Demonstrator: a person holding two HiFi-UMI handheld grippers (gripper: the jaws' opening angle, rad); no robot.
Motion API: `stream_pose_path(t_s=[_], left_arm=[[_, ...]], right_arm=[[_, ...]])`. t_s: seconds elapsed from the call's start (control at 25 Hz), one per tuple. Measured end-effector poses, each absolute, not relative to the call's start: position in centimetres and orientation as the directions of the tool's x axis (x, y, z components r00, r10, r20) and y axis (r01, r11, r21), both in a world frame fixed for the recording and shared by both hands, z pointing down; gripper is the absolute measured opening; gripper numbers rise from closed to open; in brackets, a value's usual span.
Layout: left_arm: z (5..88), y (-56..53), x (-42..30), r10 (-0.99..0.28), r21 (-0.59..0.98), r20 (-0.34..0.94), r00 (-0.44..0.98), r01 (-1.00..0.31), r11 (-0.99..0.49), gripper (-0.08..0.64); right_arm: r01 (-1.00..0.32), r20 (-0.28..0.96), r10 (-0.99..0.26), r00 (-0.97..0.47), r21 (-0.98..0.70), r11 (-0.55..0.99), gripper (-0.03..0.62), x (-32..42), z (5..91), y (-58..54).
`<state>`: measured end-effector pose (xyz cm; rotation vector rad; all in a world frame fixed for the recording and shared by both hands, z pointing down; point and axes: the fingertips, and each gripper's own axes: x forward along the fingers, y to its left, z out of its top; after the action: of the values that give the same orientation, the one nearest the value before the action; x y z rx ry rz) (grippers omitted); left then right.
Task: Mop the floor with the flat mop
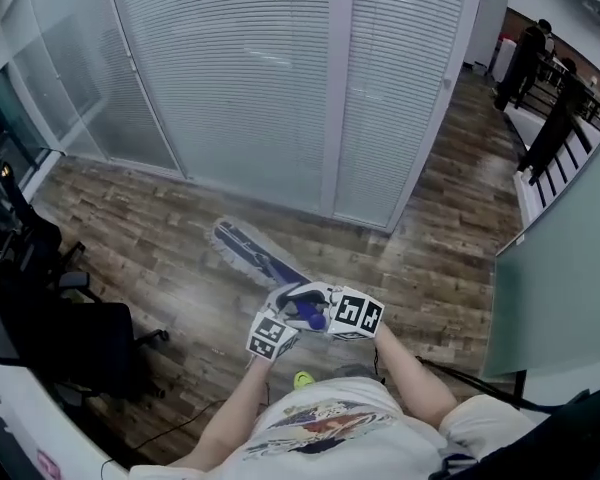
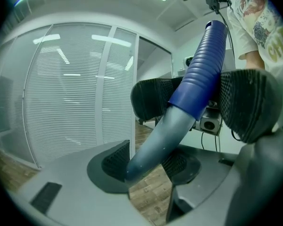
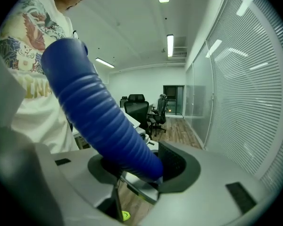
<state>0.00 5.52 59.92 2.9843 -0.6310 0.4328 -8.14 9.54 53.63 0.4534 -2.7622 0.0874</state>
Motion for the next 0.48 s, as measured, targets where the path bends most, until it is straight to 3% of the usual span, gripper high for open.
stream_pose_path(t_s=[0.48], left_arm=[[60.8,22.8,7.9,-0.380,-0.005,0.296,0.877,-0.396,-0.918,0.175]], right_arm=[[-0.290,0.374,-0.266,-0.888,-0.006,0.957,0.181,-0.1,54.7,26.9]])
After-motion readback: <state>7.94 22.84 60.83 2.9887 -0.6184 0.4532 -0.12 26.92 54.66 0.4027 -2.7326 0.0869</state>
